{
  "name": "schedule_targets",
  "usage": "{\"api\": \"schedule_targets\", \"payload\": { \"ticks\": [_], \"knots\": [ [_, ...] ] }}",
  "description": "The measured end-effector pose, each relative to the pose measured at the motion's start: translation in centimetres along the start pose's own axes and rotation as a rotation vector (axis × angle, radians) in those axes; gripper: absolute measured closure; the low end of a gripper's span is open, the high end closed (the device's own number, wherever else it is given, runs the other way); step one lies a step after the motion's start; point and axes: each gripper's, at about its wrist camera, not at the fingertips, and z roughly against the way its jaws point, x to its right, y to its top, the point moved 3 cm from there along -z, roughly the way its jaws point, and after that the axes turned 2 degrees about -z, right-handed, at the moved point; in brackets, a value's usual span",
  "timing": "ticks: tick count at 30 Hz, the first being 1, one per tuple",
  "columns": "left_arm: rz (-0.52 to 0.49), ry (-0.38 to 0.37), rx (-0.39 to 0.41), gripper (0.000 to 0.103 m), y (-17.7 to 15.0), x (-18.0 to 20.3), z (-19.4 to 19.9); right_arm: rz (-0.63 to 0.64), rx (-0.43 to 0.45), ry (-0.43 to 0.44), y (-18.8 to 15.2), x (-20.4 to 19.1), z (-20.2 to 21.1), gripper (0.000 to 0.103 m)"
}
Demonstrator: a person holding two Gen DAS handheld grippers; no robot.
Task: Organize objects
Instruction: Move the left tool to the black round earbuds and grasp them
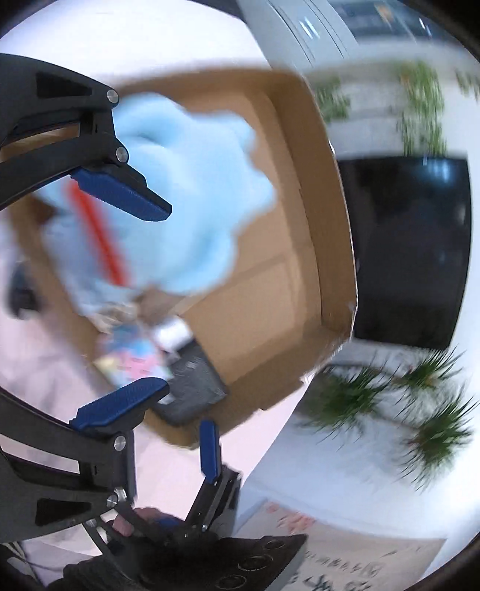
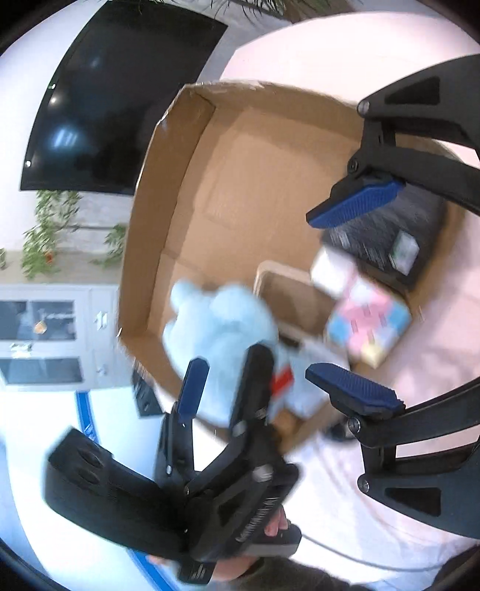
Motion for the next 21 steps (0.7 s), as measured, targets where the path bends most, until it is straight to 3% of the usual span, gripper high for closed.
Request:
{"api": "schedule_targets", "payload": {
  "ticks": [3,5,7,9,12,16,17,18,21],
  "knots": [
    [0.06,0.015,-0.015,0.01,-6.7,-0.9,2.4,-0.006,-0.003,0.132,-3.1,-3.8,0.1,0.025],
    [0.099,0.048,-0.053,0.01,-10.4,-1.3,2.6,-0.027,-0.064,0.198,-5.5,-6.6,-2.0,0.025],
    [0.118,0.1,-0.075,0.01,-13.5,-1.2,2.7,-0.014,-0.106,0.205,-7.1,-8.9,-4.2,0.025],
    [0.18,0.111,-0.069,0.01,-15.9,-0.9,3.2,0.011,-0.129,0.159,-7.6,-9.9,-7.1,0.025],
    [0.274,0.082,-0.037,0.011,-18.1,-0.7,3.9,0.007,-0.16,0.076,-7.9,-10.0,-10.5,0.025],
    [0.319,0.08,-0.043,0.011,-19.6,-0.9,4.6,-0.142,-0.157,0.117,-7.0,-8.6,-12.9,0.026],
    [0.318,0.088,-0.04,0.011,-19.5,-1.2,4.8,-0.148,-0.166,0.116,-6.7,-8.4,-13.4,0.041],
    [0.319,0.092,-0.038,0.011,-19.4,-1.4,5.2,-0.148,-0.18,0.129,-6.6,-8.4,-13.8,0.049],
    [0.328,0.064,-0.033,0.011,-18.9,-1.0,5.8,-0.13,-0.189,0.163,-6.9,-8.3,-13.3,0.052]
  ]
}}
